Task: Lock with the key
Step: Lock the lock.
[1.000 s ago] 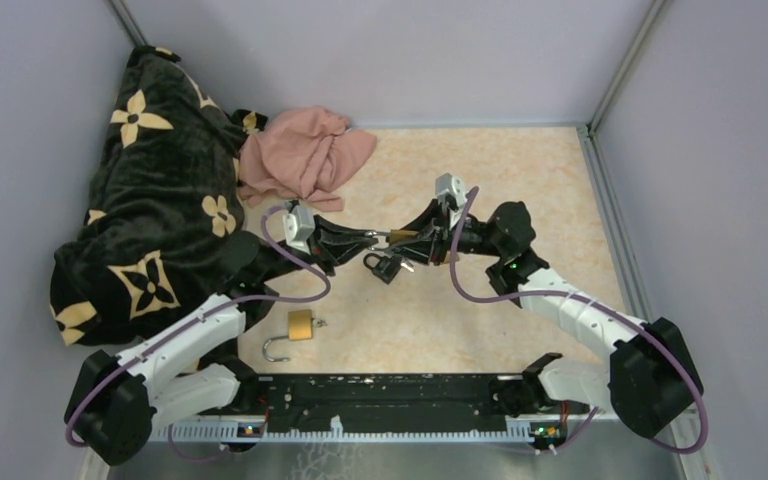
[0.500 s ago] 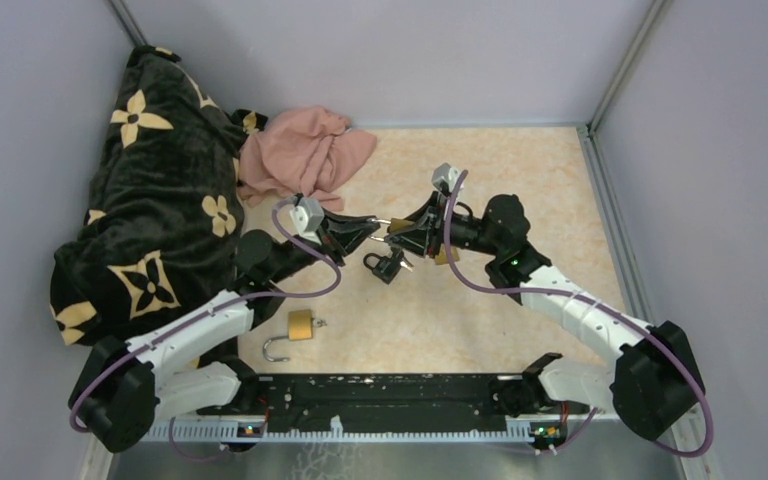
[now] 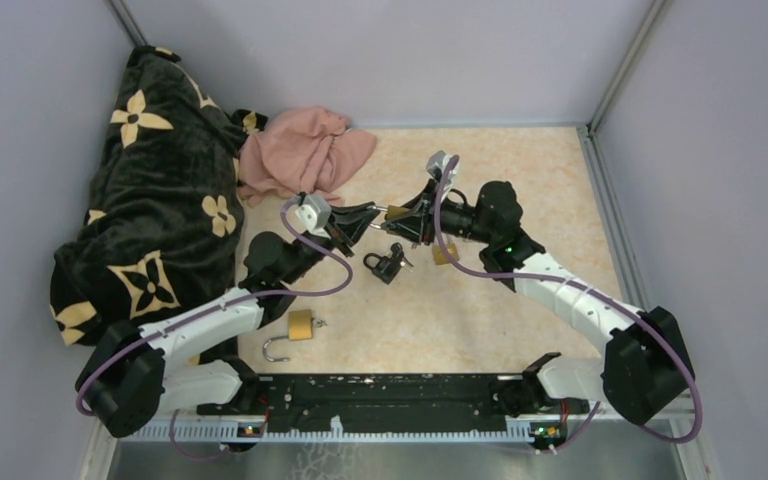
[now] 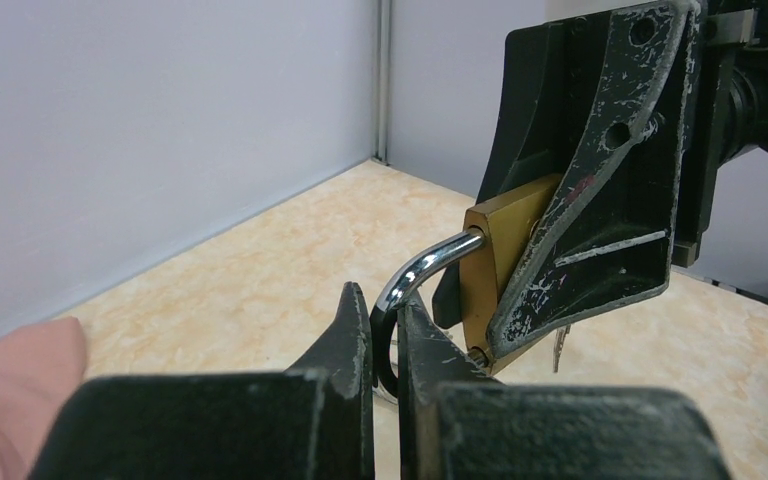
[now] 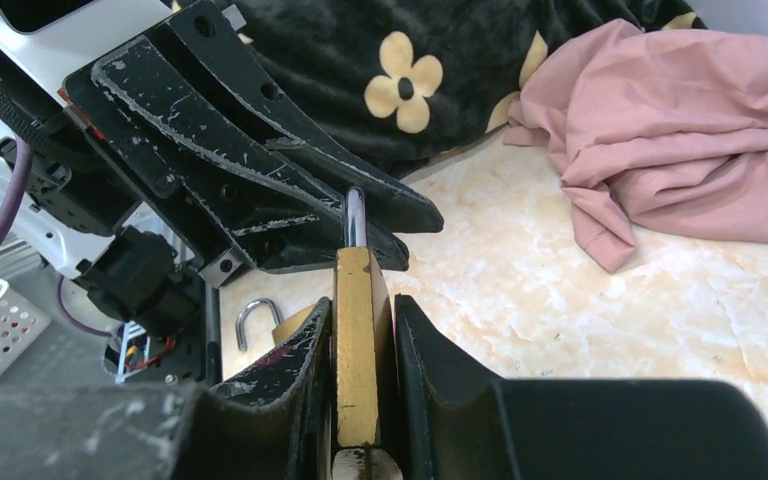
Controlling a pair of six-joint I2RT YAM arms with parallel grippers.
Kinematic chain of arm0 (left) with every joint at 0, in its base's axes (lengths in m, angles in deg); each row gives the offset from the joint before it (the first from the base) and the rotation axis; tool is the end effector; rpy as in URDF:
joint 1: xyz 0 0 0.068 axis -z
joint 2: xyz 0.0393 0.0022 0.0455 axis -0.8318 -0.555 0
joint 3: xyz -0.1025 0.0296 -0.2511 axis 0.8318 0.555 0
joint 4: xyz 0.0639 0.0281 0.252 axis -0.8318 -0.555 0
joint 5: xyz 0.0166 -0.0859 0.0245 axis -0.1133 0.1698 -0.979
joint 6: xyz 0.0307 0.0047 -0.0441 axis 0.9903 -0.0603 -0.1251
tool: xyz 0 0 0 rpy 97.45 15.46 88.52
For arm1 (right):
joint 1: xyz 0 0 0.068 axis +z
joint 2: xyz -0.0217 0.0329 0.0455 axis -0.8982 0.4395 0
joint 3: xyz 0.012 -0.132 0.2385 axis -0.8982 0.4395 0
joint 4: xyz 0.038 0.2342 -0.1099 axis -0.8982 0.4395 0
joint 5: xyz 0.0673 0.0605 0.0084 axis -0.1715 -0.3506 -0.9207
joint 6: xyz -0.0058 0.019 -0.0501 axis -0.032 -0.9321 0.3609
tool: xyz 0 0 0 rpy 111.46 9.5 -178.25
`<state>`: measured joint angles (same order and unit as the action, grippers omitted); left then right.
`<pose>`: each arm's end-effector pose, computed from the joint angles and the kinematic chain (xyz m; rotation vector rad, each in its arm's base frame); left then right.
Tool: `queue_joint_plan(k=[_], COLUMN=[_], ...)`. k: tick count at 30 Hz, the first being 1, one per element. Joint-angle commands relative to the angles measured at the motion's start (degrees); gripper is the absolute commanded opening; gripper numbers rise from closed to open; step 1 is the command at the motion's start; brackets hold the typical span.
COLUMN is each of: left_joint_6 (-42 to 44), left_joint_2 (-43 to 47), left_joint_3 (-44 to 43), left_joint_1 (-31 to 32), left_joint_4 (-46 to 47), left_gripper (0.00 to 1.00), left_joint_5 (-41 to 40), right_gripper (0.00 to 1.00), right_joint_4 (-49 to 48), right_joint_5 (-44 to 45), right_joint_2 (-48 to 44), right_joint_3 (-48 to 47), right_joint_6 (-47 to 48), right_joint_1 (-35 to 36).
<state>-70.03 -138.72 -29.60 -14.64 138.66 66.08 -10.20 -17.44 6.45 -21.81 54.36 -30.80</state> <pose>0.1834 -0.1746 0.2951 0.6142 1.1654 -0.8496 0.2249 0.1741 0.3220 -0.8126 1.4548 1.1940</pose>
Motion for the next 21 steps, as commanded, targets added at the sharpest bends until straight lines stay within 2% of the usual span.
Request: queue_joint_plan(k=[1,7,11,21], left_joint_6=[-5.1,-3.6,1.7,-0.4], left_joint_2=[-2.2,-1.3,2.0,8.8], left_joint_3=[-3.2,-3.1,-2.2,-3.5], left_joint_1=[15.7,16.2,14.8,0.4], left_joint_4=[4.0,3.6,-0.9,-13.1], left_gripper=[0.00,0.00,0.00,0.00], left_joint_5=[35.2,34.8,34.9,42.5], right_gripper=[0.00,0.00,0.00,0.00], right_joint_4=[-11.6,-11.0,-8.1,-0.6], right_joint_5=[12.7,11.9,8.5,-4.1], right_joint_2=[6.4,8.2,5.5,-4.1], right_joint_3=[-8.0,-9.1,-8.3,-3.7], right_joint_6=[-1.8,-1.8,0.2,5.9], right_joint_1=[2.6,2.0,1.3,-0.9])
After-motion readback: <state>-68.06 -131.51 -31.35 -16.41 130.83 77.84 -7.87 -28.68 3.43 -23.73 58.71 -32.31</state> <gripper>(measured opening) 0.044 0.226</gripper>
